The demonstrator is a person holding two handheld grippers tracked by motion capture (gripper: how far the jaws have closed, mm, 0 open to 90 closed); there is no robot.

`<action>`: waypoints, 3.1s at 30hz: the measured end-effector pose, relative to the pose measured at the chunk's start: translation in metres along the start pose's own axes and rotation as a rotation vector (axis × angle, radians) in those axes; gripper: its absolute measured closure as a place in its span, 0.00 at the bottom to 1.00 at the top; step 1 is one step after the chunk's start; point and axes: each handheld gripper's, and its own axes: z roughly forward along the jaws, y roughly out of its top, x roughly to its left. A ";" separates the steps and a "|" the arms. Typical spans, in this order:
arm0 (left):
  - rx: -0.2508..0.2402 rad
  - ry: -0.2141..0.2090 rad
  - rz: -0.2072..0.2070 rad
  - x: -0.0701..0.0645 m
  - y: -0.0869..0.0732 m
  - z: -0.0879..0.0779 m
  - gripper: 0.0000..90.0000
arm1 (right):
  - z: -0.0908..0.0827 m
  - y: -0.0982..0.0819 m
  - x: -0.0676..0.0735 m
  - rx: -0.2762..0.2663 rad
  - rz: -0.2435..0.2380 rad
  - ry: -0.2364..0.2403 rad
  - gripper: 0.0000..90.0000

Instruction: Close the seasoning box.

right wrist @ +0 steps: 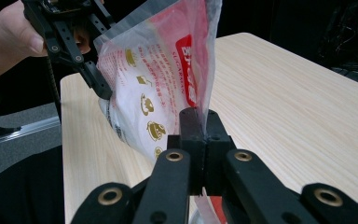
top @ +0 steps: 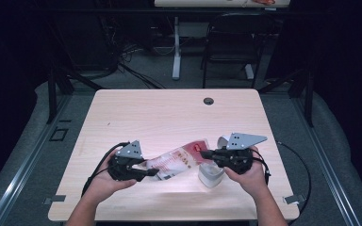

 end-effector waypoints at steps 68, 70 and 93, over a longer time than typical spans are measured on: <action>0.036 -0.001 0.030 0.004 0.043 -0.018 0.76 | -0.012 -0.016 -0.007 -0.038 0.065 -0.006 0.99; 0.044 -0.001 0.039 0.005 0.044 -0.018 0.76 | -0.013 -0.017 -0.007 -0.038 0.066 -0.006 0.99; 0.116 0.017 0.074 0.001 0.066 -0.022 0.76 | -0.015 -0.020 -0.008 -0.033 0.075 -0.014 0.99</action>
